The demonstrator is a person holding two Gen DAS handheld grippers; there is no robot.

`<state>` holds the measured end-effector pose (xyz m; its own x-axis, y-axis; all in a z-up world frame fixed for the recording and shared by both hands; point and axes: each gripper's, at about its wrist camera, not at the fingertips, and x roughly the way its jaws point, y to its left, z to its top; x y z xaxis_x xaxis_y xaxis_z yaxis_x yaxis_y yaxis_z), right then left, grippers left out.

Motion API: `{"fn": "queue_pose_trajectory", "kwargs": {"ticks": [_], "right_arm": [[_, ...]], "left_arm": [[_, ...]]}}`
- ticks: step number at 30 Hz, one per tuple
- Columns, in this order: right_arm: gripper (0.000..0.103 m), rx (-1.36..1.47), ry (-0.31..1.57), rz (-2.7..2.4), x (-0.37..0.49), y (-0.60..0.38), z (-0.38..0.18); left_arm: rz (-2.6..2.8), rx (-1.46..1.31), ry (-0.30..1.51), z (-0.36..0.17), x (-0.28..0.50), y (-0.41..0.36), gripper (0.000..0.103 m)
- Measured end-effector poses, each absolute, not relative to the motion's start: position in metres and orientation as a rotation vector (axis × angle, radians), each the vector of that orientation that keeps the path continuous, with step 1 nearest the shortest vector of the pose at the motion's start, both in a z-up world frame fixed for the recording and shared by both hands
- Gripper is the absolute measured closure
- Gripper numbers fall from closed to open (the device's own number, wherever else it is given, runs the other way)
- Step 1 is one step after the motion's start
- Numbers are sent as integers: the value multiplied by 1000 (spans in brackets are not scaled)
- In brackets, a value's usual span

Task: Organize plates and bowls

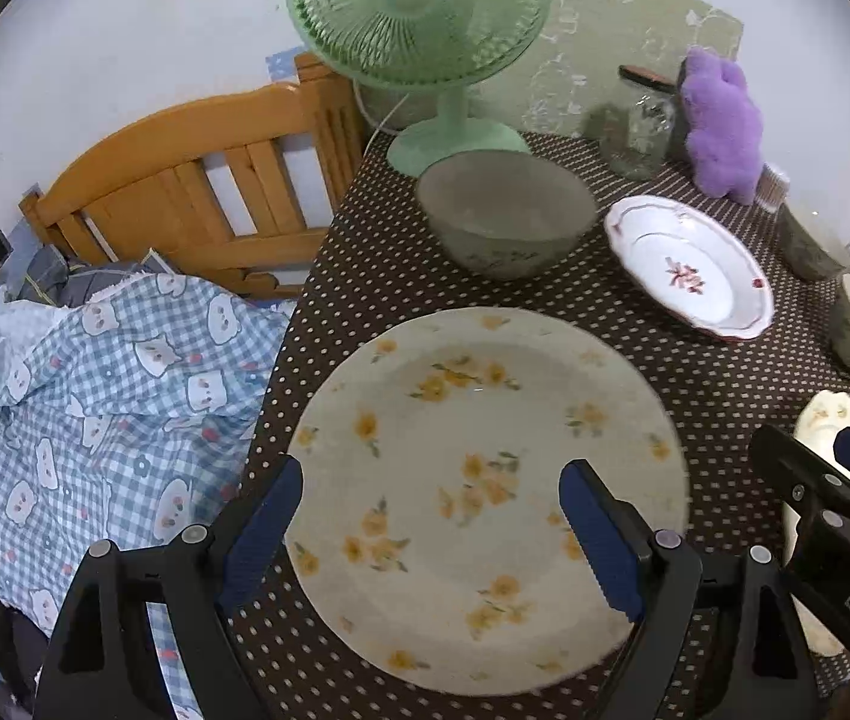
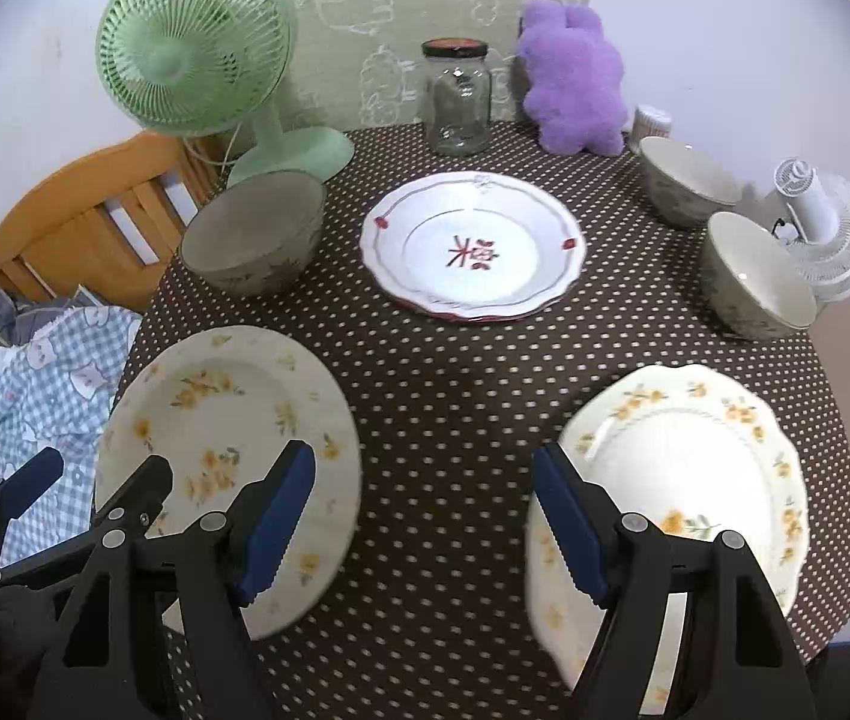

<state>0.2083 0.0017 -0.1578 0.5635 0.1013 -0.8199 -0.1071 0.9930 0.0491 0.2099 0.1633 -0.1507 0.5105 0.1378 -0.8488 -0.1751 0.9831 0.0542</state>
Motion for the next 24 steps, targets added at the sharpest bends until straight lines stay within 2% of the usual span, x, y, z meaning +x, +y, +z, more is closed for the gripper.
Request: {"fn": "queue_pose_trajectory", "kwargs": {"ticks": [13,21,24], "right_arm": [[25,-34,1043,107,233,50,-198],[28,-48,1093,105,242,66,-218],[33,-46,1114,117,246,71,-227]], "left_arm": [[172,-20,1057,-185,225,201,18],[146,-45,1099,-202,233,212,29],[132,-64,1106,-205,236,213,34]]}}
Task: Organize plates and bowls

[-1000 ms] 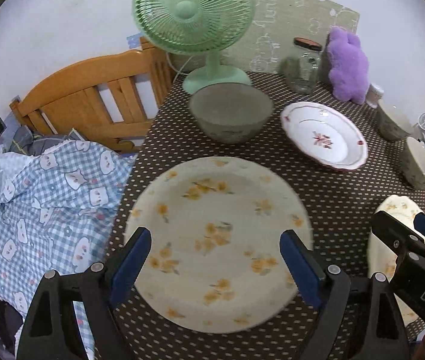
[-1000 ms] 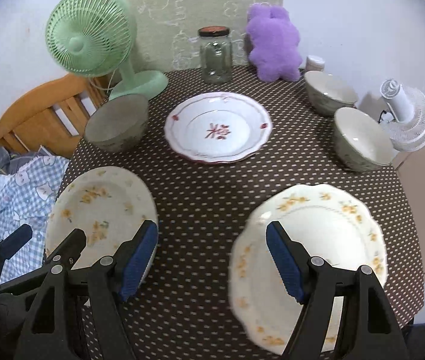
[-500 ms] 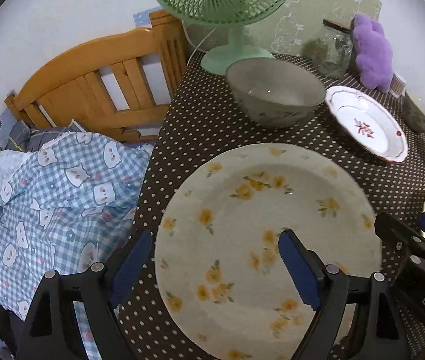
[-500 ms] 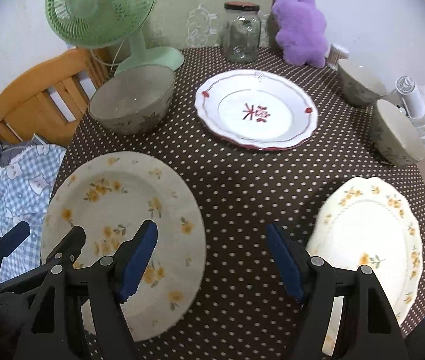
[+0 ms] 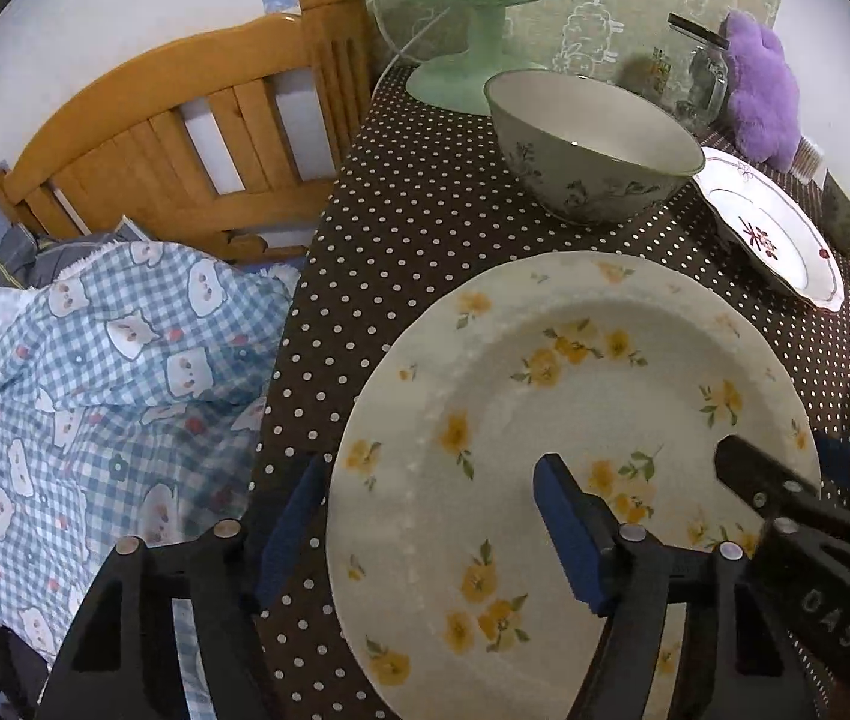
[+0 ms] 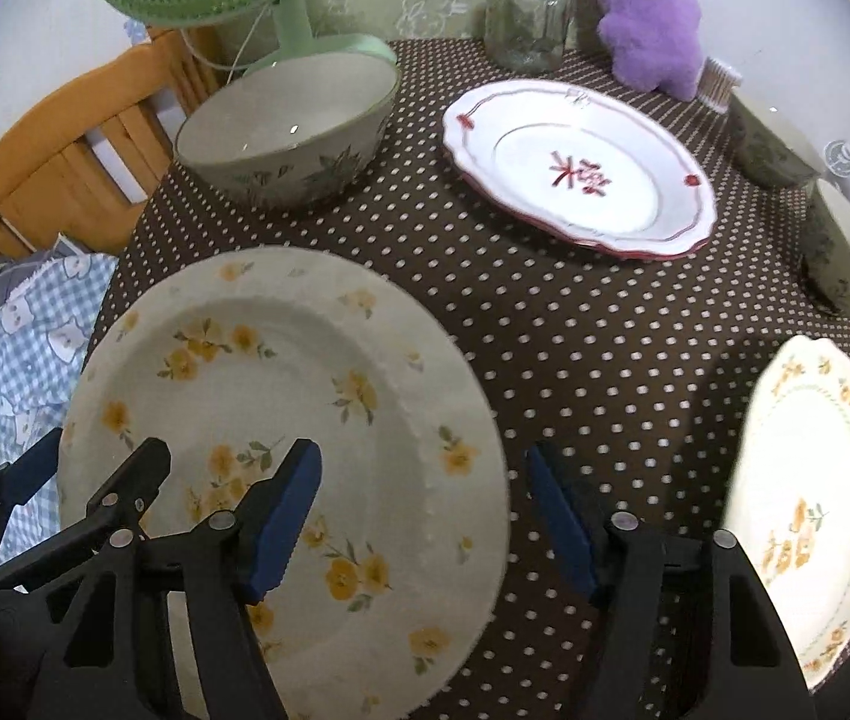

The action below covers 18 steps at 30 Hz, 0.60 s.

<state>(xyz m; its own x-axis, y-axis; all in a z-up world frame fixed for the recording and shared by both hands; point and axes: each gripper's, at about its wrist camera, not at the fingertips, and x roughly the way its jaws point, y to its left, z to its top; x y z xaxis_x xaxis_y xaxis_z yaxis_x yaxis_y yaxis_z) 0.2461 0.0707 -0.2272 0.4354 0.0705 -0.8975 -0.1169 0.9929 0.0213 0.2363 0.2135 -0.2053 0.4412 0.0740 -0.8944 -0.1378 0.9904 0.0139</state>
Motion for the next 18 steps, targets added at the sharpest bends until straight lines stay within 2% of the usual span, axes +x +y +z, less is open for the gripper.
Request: {"fn": "queue_pose_trajectory", "kwargs": {"ticks": [4,18], "right_arm": [[37,-62,1131,112,251,77,-235],[37,-62,1126,124,256,77,-238]], "left_arm": [[120,-77,1106,-208,239,214,37],[92,-86,1125,-207,237,216,38]]}}
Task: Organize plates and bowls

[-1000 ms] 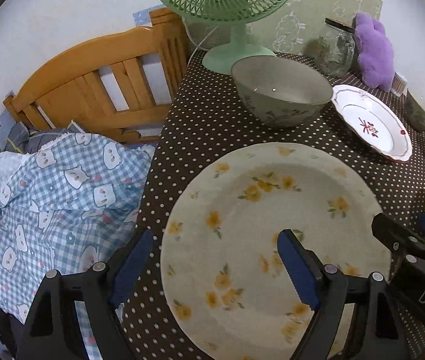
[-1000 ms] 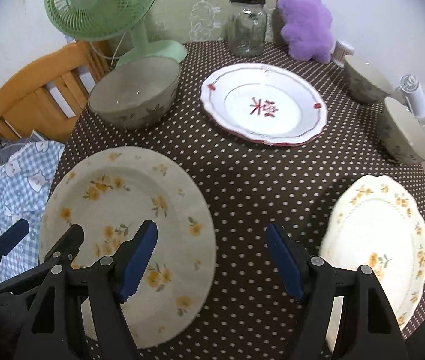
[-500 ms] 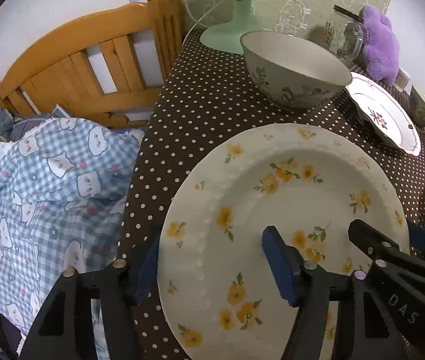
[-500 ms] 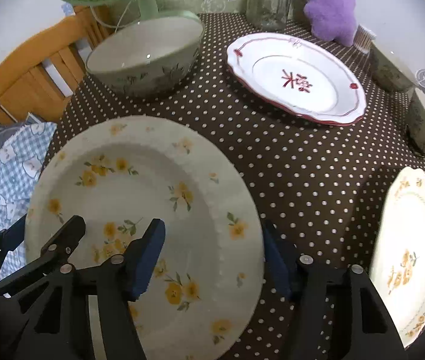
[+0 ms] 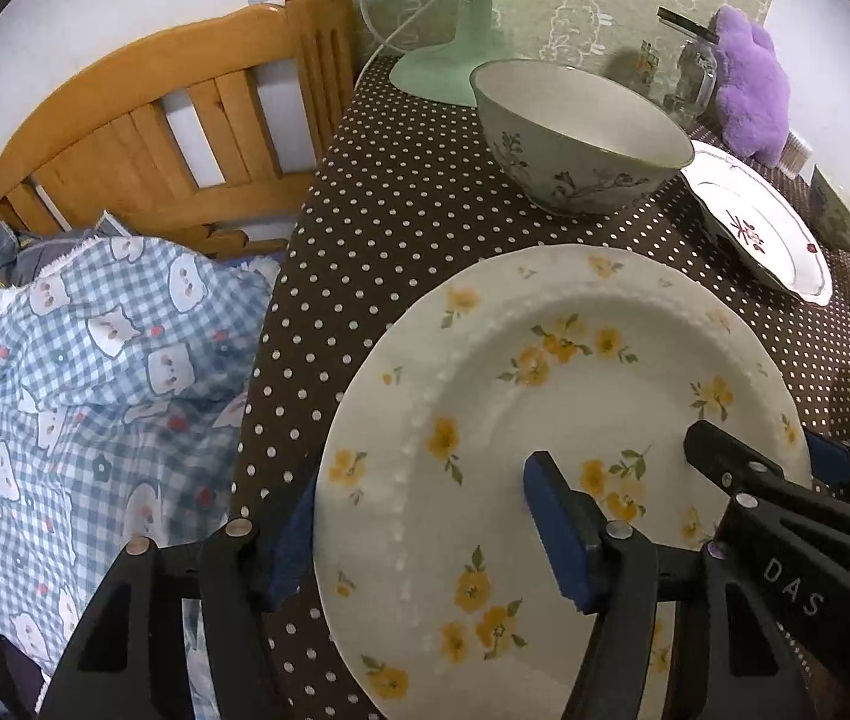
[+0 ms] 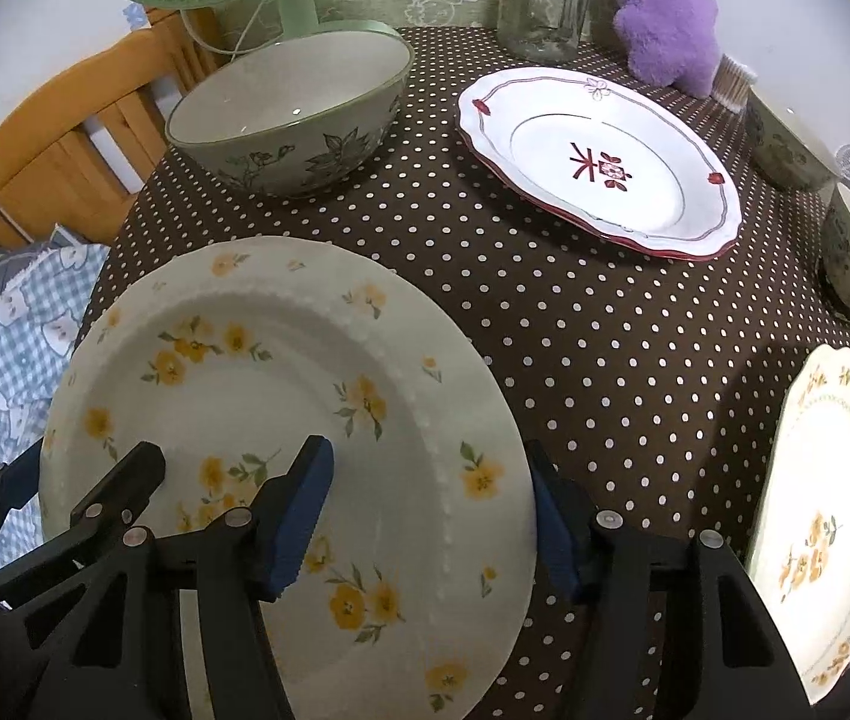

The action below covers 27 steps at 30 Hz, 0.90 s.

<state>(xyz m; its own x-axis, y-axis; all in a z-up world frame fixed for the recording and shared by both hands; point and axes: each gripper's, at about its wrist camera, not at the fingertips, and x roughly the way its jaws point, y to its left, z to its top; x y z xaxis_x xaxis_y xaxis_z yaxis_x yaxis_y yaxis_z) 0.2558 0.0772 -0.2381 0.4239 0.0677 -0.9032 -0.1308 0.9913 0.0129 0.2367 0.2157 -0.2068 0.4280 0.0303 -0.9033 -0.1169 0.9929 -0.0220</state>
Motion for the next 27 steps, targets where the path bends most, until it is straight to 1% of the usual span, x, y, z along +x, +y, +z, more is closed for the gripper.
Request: {"fn": "queue_pose_trajectory", "kwargs": {"ticks": [9,27], "right_arm": [[38,-55,1147,138,243,63,-227],[41,-71,1102,148,214,-3,-177]], "left_arm": [[104,-74,1121,-193,226,201,38],[115,-89,1077,-150,204,139,38]]}}
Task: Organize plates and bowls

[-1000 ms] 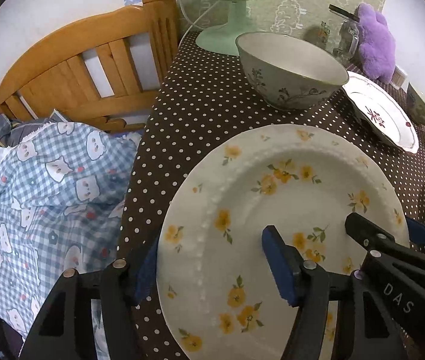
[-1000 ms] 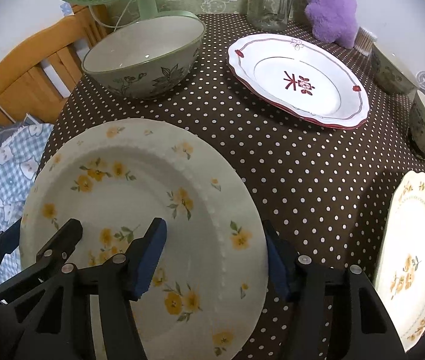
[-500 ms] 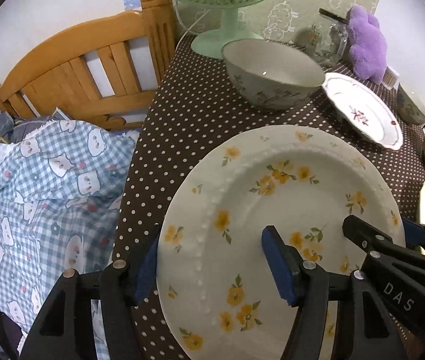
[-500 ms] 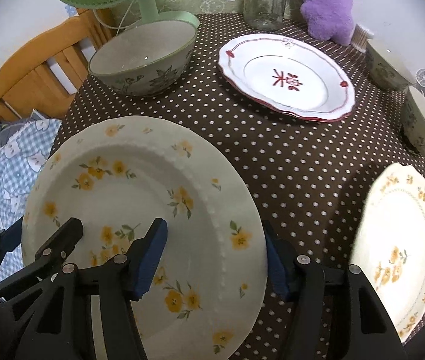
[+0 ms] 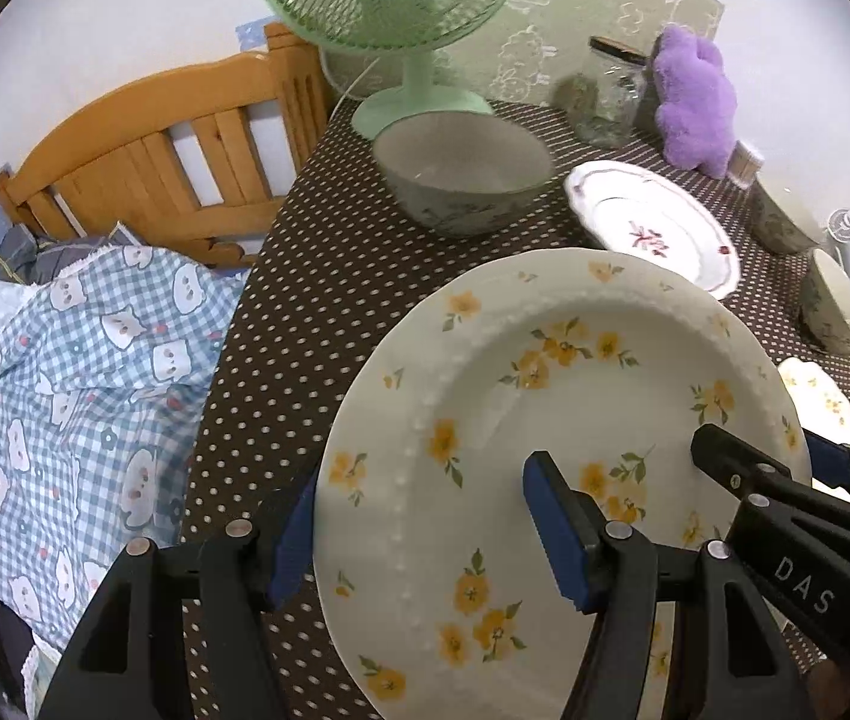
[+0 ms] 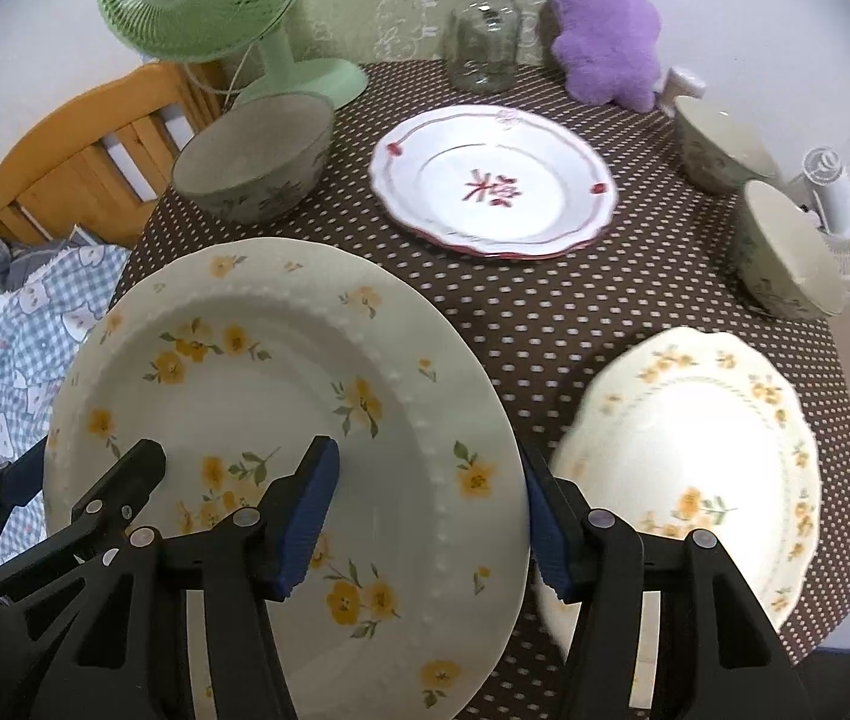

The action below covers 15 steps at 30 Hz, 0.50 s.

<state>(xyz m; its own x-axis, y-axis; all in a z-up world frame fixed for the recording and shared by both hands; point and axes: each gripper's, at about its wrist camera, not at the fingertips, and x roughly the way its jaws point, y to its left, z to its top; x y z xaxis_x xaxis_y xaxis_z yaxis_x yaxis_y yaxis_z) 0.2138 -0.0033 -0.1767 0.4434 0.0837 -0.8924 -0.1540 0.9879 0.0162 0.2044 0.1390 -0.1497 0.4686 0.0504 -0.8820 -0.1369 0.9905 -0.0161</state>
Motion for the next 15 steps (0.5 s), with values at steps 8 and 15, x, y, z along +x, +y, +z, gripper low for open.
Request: {"fn": "queue_pose_trajectory", "kwargs": {"ticks": [8,15], "right_arm": [[41,-55,1075,130,208,-46,-161],[41,-34,1061,85,200,-93,-151]], "left_arm": [[92,-83,1055,-137,201,97,38],[46,-56,1038,-131,198,51,38]]}}
